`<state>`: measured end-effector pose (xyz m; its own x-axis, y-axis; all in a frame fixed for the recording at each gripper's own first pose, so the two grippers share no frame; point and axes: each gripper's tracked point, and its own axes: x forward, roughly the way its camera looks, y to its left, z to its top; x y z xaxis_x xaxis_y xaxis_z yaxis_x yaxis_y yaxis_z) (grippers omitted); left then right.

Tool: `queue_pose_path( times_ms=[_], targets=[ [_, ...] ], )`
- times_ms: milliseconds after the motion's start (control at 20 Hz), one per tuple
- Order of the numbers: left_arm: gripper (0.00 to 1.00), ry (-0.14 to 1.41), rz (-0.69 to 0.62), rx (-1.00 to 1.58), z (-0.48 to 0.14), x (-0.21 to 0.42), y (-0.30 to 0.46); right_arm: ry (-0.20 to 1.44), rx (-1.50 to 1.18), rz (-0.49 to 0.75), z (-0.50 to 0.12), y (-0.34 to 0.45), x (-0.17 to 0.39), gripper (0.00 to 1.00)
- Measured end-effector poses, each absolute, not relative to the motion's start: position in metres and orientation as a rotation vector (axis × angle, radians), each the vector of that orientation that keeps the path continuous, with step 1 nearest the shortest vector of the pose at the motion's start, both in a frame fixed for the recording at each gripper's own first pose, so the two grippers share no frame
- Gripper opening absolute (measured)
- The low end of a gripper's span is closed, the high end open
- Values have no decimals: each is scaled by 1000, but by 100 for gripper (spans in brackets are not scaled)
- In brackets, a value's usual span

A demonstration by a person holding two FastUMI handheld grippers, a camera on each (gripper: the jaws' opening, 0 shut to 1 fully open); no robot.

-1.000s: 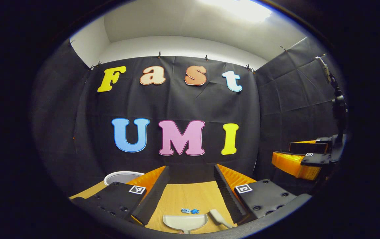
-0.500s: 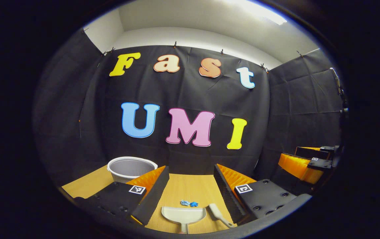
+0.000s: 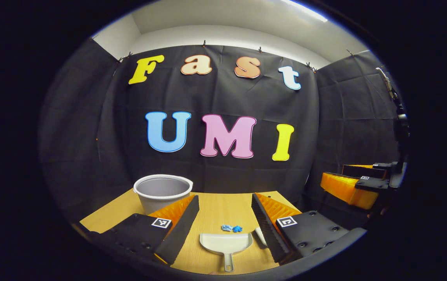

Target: Pick up the small broom and dustpan from the desktop, sweep the trash into the dustpan with the broom, and then empty the trash into the garbage bin.

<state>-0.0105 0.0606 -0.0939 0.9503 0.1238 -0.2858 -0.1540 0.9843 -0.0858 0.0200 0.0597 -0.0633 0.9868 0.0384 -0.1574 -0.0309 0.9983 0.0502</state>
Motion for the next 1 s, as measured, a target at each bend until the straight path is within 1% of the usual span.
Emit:
queue_pose_path(
  times_ms=[50,100,150,250,300,450,550,600,650,700,800,850,900,1000],
  targets=[
    [81,296,156,-120,-102,-11,61,192,52,43,-73,61,24,97],
    [81,315,142,-140,-112,-11,57,221,45,43,-84,60,30,99],
    [80,350,101,-145,-124,-8,45,255,30,40,-95,59,35,96],
    [81,439,68,-112,-154,-5,39,323,18,59,-120,64,44,96],
    [81,478,54,-108,-166,-3,37,354,27,73,-132,69,49,100],
    [81,594,13,-146,-201,2,28,478,59,84,-185,73,58,100],
    [81,758,-3,-156,-234,-7,17,561,87,75,-222,70,60,100],
    [82,798,-11,-163,-241,-8,11,603,106,73,-240,71,61,100],
    [83,854,-14,-160,-258,-8,11,648,123,74,-258,72,62,96],
    [83,899,-14,-158,-267,-9,10,688,138,75,-273,71,65,100],
    [83,1016,-29,-127,-290,-16,5,767,153,93,-300,77,72,100],
    [83,1082,-16,-107,-300,-23,5,801,155,108,-312,80,72,100],
    [83,1124,-6,-106,-307,-22,4,828,150,123,-323,82,76,98],
    [83,1228,21,-131,-320,-19,5,864,154,141,-341,82,84,98]
  ],
)
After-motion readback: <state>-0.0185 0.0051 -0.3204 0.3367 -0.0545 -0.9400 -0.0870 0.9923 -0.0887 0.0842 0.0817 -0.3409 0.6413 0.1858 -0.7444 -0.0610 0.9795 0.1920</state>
